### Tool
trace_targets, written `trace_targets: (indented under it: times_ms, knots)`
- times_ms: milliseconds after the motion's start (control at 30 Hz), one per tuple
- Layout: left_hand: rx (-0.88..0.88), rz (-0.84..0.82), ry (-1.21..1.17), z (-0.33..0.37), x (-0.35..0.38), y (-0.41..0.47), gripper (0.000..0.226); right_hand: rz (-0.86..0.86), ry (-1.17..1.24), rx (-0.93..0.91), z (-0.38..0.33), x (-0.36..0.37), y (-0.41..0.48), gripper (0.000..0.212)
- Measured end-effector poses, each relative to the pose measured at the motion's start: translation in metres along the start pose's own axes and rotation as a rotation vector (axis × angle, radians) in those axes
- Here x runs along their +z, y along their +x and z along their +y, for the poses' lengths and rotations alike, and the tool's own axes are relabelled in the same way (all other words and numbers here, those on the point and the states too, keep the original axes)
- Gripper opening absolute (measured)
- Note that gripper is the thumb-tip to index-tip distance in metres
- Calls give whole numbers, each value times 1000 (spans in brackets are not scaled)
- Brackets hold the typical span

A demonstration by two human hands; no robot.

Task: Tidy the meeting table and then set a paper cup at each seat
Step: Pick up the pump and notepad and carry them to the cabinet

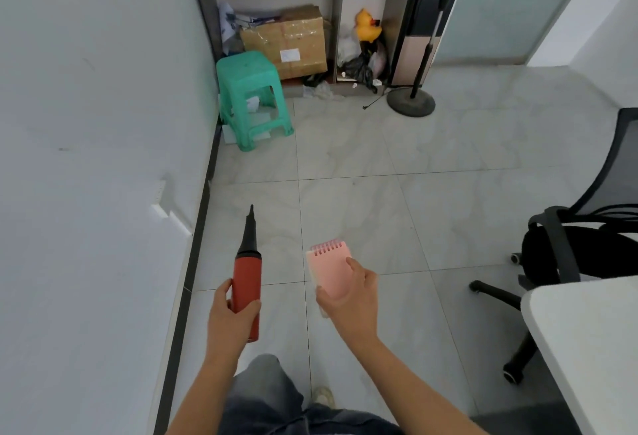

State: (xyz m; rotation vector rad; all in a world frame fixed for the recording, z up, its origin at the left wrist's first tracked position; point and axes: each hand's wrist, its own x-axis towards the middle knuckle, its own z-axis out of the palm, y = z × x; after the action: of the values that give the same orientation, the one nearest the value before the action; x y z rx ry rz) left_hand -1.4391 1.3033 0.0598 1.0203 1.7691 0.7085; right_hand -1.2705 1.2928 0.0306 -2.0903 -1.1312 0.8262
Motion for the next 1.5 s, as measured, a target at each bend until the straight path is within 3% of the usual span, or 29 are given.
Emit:
trace_targets:
  times_ms: [233, 633, 900, 1333, 1500]
  knots:
    - [-63, 80, -43, 51, 5, 103, 58, 7, -8, -9, -42, 18, 101, 76]
    - [103, 57, -181, 210, -3, 329, 59, 183, 53, 8, -170, 49, 308, 77]
    - [-34, -101, -76, 237, 48, 408, 59, 132, 8, 106, -179, 66, 395, 79]
    - [84, 51, -142, 397, 142, 582, 59, 172, 74, -94, -268, 18, 674, 75]
    - [29, 60, -83, 420, 168, 623, 58, 47, 12, -59, -272, 29, 727, 76]
